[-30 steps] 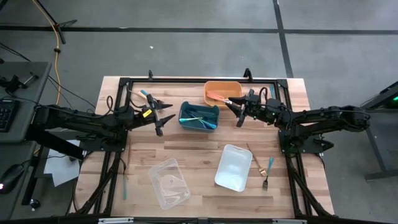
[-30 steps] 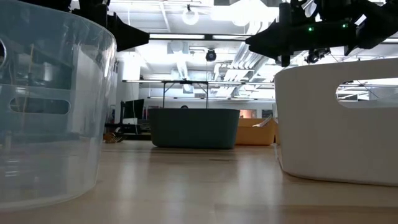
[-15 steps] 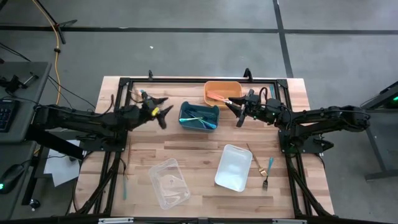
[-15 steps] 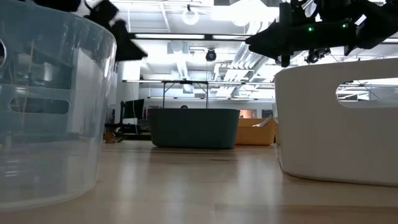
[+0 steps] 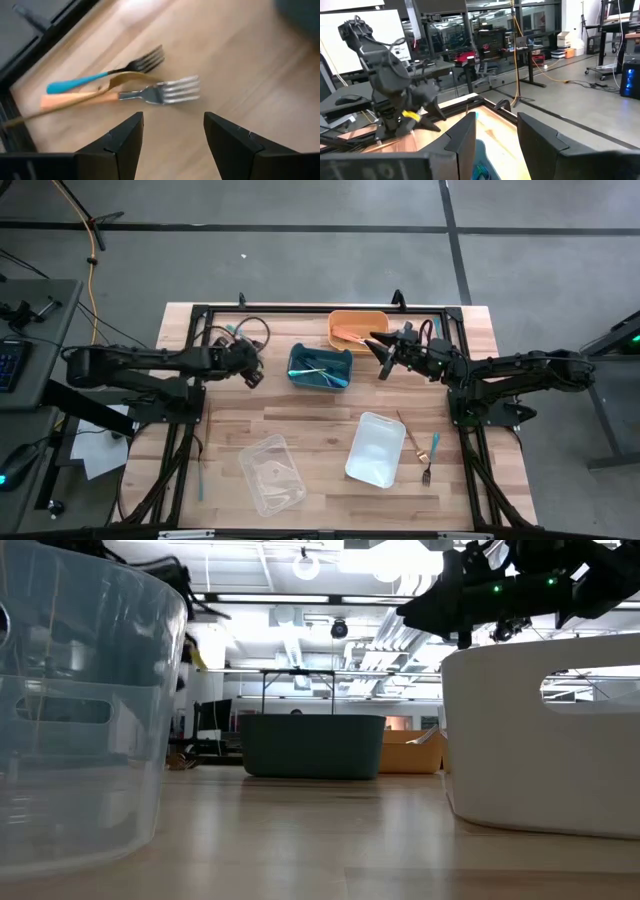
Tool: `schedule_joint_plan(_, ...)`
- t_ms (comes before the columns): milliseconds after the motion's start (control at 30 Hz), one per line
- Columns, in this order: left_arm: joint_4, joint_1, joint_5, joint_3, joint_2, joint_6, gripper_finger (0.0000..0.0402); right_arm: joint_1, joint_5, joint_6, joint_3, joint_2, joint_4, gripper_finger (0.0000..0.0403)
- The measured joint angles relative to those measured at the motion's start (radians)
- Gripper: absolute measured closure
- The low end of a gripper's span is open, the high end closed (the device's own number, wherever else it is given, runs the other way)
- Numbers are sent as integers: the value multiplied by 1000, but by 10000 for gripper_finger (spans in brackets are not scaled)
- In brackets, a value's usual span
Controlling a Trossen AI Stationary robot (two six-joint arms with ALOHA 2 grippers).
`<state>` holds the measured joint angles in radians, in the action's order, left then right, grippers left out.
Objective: Sort silverware by color (type)
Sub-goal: Put the light orange fork into the yellow bin
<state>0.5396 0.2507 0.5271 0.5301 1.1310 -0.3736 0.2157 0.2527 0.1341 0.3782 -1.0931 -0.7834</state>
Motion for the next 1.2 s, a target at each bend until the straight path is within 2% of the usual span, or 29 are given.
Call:
schedule_joint_plan(267,-226,5,16,0,207,342,202,0,0,0,0,0,0,265)
schedule_joint_plan(400,-282,5,16,0,277,443,202,0,-1,0,0,0,13,265)
schedule_joint_plan(800,-312,29,-20,0,294,472,202,0,-1,0,0,0,39,265)
schedule_joint_plan(1200,-299,69,-23,0,294,427,202,0,-2,49,0,0,38,265)
